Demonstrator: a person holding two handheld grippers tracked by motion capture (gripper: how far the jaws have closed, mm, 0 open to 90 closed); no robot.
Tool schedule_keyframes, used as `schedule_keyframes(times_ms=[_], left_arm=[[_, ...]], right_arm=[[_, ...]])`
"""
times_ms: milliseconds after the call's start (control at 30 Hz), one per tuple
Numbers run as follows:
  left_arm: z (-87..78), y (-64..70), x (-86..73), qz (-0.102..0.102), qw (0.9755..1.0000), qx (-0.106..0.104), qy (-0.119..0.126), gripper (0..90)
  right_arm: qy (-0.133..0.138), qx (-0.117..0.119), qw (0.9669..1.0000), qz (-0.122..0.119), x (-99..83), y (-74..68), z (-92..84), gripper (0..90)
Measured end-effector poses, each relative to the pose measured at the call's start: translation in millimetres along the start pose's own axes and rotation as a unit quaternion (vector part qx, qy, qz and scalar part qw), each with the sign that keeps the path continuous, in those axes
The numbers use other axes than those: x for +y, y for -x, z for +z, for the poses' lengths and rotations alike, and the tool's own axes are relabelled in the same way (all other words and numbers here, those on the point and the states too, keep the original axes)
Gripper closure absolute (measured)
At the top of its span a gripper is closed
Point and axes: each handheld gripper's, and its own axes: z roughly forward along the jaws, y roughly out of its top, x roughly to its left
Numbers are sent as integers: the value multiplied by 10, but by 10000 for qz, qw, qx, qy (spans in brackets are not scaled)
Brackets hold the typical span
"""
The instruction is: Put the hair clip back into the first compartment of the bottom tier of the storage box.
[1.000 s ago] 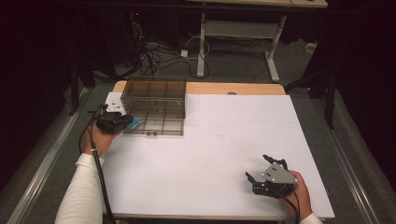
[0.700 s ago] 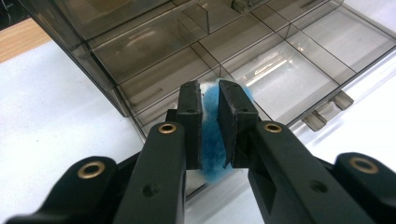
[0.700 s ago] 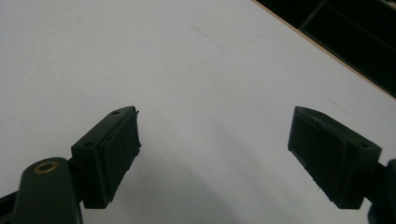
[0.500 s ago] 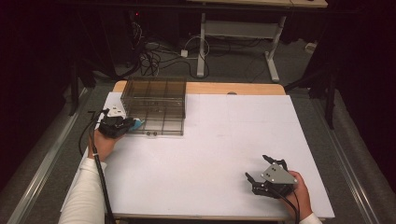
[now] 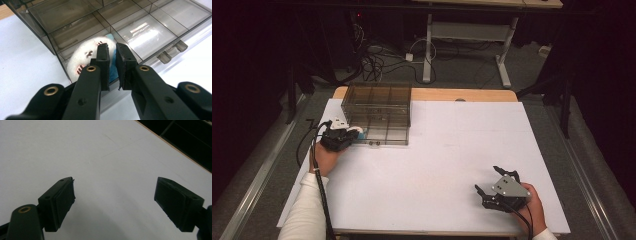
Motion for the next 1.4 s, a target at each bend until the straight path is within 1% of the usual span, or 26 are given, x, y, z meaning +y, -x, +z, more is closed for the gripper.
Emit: schedule_keyframes(times_ms=[133,233,300,367,467,567,667,700,733,800,833,867,933,967,1000,1033,1200,1267,1367,1400], left_arm=[[-8,21,0,49,10000,56,37,790],[-25,66,7,216,9996,169,68,789],[-47,91,17,263,9993,201,149,789],[-76,120,27,344,9987,288,222,789],[-136,166,31,433,9977,349,379,789],[-202,224,26,542,9964,389,532,790],[-248,279,30,640,9954,407,577,792],[-261,294,31,647,9954,380,598,794],[-268,311,31,663,9954,348,593,794],[-275,358,21,761,9948,371,574,795],[-280,378,15,778,9947,364,567,796],[-285,401,8,800,9945,374,567,828],[-297,437,0,873,9942,368,517,830],[-302,444,-3,981,9929,386,558,831],[-309,467,-19,935,9936,351,520,833],[-310,470,-22,1031,9926,350,534,834],[-283,524,-65,1080,9929,335,382,834],[-247,549,-79,1126,9926,347,279,835],[-189,566,-84,1150,9928,283,175,835],[-176,571,-84,1188,9924,283,135,835]], right_arm=[[-8,2,10000,-18,-1,1,1,169],[2,-1,10000,-22,0,2,-2,170],[16,-15,10000,-36,1,1,-6,170],[46,-30,10000,-54,2,3,-14,170],[61,-41,10000,-55,3,9,-18,170],[63,-36,10000,-54,3,7,-22,170],[65,-29,9999,-70,5,3,-20,170],[60,-32,9999,-79,6,1,-20,170],[62,-30,9999,-95,7,0,-21,169],[67,-31,9999,-90,9,-2,-22,170],[66,-35,9999,-94,8,0,-21,170],[64,-35,9999,-86,7,1,-21,170],[61,-37,9999,-85,5,2,-20,170],[62,-38,9999,-88,6,3,-22,170],[67,-40,9999,-83,6,4,-22,170],[70,-41,9999,-76,7,5,-23,170],[76,-40,9999,-89,19,2,-15,170],[81,-38,9999,-81,25,0,-8,170],[70,-33,9999,-71,28,6,6,170],[65,-31,9999,-76,29,10,11,170]])
